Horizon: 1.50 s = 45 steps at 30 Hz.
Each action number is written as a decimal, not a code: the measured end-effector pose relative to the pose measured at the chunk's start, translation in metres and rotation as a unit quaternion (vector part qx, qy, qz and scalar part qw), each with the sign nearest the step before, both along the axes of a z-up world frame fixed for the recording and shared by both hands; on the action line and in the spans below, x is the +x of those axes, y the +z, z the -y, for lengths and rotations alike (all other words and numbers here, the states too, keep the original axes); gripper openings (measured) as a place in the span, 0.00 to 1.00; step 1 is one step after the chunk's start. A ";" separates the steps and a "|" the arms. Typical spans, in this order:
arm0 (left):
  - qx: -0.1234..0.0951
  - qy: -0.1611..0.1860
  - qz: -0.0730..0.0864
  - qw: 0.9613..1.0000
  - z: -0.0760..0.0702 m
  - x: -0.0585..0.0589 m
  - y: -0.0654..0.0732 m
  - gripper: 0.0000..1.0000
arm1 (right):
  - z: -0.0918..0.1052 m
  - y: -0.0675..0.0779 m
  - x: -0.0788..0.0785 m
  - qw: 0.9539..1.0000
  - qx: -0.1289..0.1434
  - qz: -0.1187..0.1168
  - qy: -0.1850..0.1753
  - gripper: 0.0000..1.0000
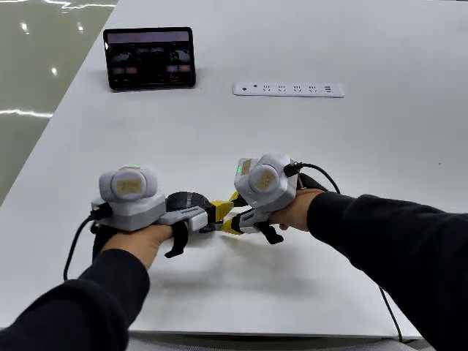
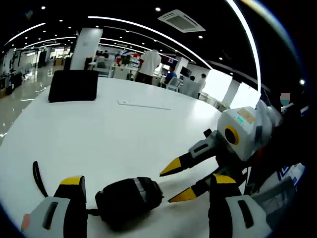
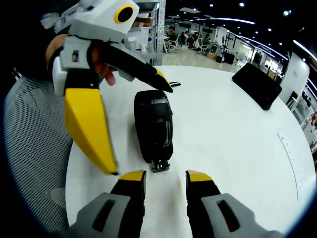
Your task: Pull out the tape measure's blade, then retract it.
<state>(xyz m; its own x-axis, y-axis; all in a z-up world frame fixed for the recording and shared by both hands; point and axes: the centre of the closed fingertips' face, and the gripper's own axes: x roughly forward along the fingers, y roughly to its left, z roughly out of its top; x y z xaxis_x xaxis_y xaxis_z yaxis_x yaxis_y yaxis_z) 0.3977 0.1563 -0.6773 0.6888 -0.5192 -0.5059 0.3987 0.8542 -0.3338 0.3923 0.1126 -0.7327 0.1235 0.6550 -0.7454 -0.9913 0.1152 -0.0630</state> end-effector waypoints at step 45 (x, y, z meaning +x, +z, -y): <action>0.081 -0.028 0.059 0.995 -0.168 -0.070 0.025 1.00 | 0.285 0.065 -0.051 0.963 0.072 0.034 -0.257 1.00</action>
